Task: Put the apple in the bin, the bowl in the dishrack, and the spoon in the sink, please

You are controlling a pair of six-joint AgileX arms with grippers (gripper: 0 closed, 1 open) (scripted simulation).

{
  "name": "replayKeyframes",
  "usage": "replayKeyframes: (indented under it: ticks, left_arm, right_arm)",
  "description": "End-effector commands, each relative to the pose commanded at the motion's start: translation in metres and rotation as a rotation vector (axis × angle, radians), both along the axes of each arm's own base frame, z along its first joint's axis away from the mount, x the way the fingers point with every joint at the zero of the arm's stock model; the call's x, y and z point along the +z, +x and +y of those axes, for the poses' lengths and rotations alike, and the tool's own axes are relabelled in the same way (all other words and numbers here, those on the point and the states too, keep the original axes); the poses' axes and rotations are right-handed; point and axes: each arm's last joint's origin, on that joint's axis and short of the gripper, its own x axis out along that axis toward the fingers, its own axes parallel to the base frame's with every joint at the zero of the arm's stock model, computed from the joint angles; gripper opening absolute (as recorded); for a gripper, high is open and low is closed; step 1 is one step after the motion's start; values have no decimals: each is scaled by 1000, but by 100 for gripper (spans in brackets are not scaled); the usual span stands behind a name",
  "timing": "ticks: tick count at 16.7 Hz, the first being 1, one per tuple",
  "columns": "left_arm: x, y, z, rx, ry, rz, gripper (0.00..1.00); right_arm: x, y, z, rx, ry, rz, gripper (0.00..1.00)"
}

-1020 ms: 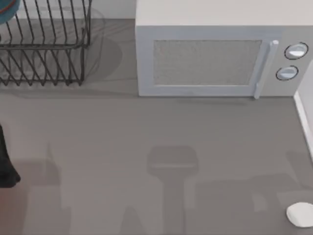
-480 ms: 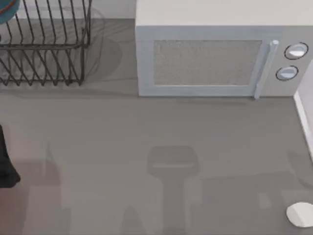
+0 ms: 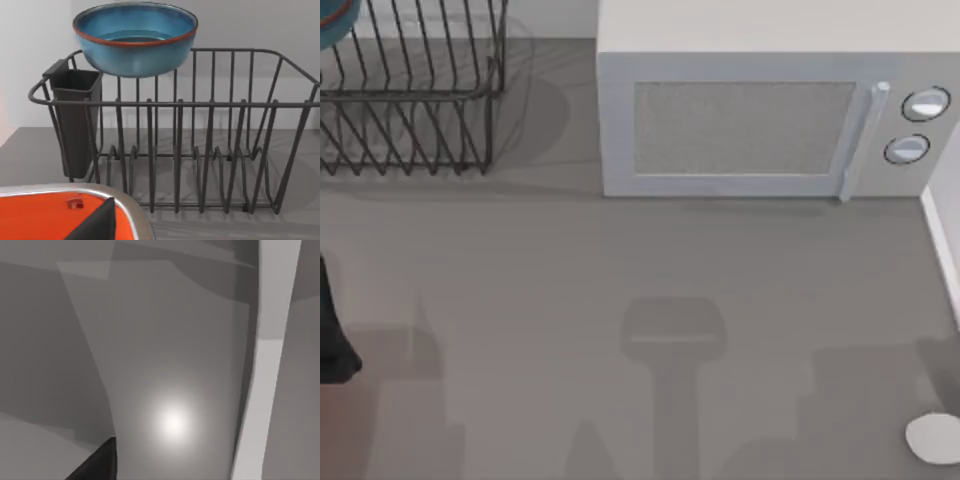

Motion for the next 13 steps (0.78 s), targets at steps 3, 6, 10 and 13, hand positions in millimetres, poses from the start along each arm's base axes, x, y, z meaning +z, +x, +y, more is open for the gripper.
replayKeyframes:
  ticks: [3, 6, 10, 13]
  left_arm:
    - [0, 0, 0, 0, 0, 0, 100]
    - [0, 0, 0, 0, 0, 0, 100]
    - [0, 0, 0, 0, 0, 0, 100]
    - [0, 0, 0, 0, 0, 0, 100]
  right_arm:
    - [-10, -3, 0, 0, 0, 6, 100]
    - [-10, -3, 0, 0, 0, 6, 100]
    - [-10, -3, 0, 0, 0, 6, 70]
    - [-10, -3, 0, 0, 0, 6, 47]
